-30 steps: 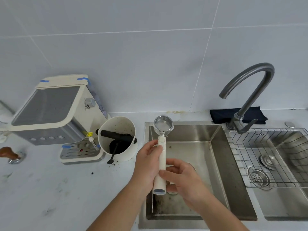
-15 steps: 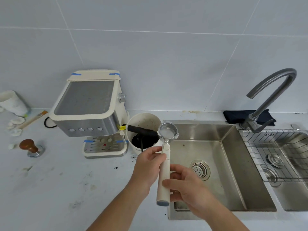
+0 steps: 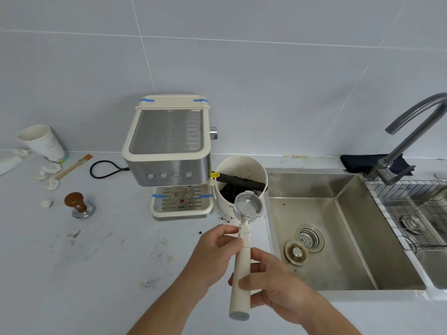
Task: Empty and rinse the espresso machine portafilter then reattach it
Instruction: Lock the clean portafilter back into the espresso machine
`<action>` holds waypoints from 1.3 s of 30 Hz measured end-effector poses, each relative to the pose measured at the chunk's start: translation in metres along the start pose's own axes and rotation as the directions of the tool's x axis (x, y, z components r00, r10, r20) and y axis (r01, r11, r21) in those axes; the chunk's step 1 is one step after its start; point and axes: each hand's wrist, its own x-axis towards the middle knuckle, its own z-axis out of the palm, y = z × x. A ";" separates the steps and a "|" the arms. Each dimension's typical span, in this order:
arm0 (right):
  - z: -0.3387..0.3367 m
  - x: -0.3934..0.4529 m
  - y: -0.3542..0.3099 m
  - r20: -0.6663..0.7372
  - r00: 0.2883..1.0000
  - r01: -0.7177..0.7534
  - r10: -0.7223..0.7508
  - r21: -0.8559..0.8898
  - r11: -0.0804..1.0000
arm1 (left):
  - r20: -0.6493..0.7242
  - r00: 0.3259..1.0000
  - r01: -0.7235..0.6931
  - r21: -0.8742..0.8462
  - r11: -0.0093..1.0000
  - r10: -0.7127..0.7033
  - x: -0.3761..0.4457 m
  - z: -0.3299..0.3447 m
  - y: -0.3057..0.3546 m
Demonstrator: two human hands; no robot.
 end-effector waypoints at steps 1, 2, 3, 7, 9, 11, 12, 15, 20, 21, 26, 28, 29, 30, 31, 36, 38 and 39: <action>0.004 0.003 0.002 0.009 1.000 -0.012 0.012 -0.012 1.000 | 0.002 1.000 0.004 0.029 1.000 -0.005 -0.001 -0.007 -0.002; 0.011 0.007 0.003 0.018 1.000 -0.024 0.025 -0.024 0.999 | 0.002 1.000 0.008 0.057 0.998 -0.008 -0.003 -0.016 -0.006; 0.015 0.011 0.004 0.026 0.999 -0.032 0.033 -0.038 0.999 | 0.007 1.000 0.007 0.080 0.997 -0.007 -0.004 -0.024 -0.008; 0.030 0.030 0.006 0.045 0.997 -0.053 0.058 -0.103 0.993 | -0.013 1.000 -0.008 0.161 0.987 0.010 -0.008 -0.060 -0.014; 0.036 0.042 0.006 0.062 0.995 -0.064 0.073 -0.128 0.990 | -0.079 0.996 -0.031 0.214 0.976 0.049 -0.007 -0.082 -0.012; 0.039 0.052 0.005 0.078 0.993 -0.078 0.091 -0.151 0.985 | -0.146 0.983 -0.065 0.288 0.955 0.111 -0.005 -0.103 -0.005; 0.040 0.058 0.005 0.084 0.991 -0.085 0.100 -0.165 0.983 | -0.172 0.973 -0.091 0.320 0.943 0.152 -0.004 -0.113 0.001; 0.043 0.077 0.004 0.087 0.988 -0.112 0.130 -0.192 0.975 | -0.202 0.930 -0.202 0.417 0.886 0.306 0.002 -0.141 0.022; 0.052 0.111 -0.003 0.083 0.985 -0.129 0.150 -0.210 0.969 | -0.188 0.786 -0.373 0.616 0.694 0.589 0.018 -0.172 0.065; 0.054 0.118 -0.005 0.083 0.985 -0.135 0.154 -0.204 0.970 | -0.176 0.752 -0.396 0.650 0.649 0.635 0.023 -0.177 0.073; 0.058 0.143 -0.015 0.086 0.983 -0.144 0.161 -0.171 0.975 | -0.104 0.672 -0.418 0.764 0.491 0.733 0.059 -0.186 0.106; 0.059 0.151 -0.019 0.091 0.983 -0.141 0.157 -0.159 0.977 | -0.039 0.692 -0.418 0.793 0.443 0.721 0.076 -0.184 0.113; 0.060 0.153 -0.021 0.096 0.983 -0.138 0.154 -0.154 0.978 | -0.001 0.709 -0.418 0.805 0.422 0.705 0.084 -0.183 0.115; 0.060 0.157 -0.024 0.100 0.983 -0.136 0.151 -0.149 0.979 | 0.033 0.729 -0.421 0.809 0.410 0.684 0.091 -0.182 0.117; 0.061 0.159 -0.026 0.103 0.984 -0.131 0.147 -0.146 0.981 | 0.056 0.745 -0.423 0.810 0.406 0.664 0.096 -0.181 0.120; 0.061 0.171 -0.037 0.117 0.986 -0.105 0.119 -0.117 0.987 | 0.164 0.762 -0.404 0.877 0.261 0.626 0.111 -0.179 0.125; 0.060 0.176 -0.040 0.124 0.987 -0.091 0.106 -0.117 0.989 | 0.154 0.768 -0.389 0.883 0.262 0.622 0.111 -0.179 0.124; 0.061 0.178 -0.042 0.127 0.987 -0.085 0.100 -0.114 0.990 | 0.144 0.775 -0.379 0.885 0.270 0.615 0.112 -0.180 0.123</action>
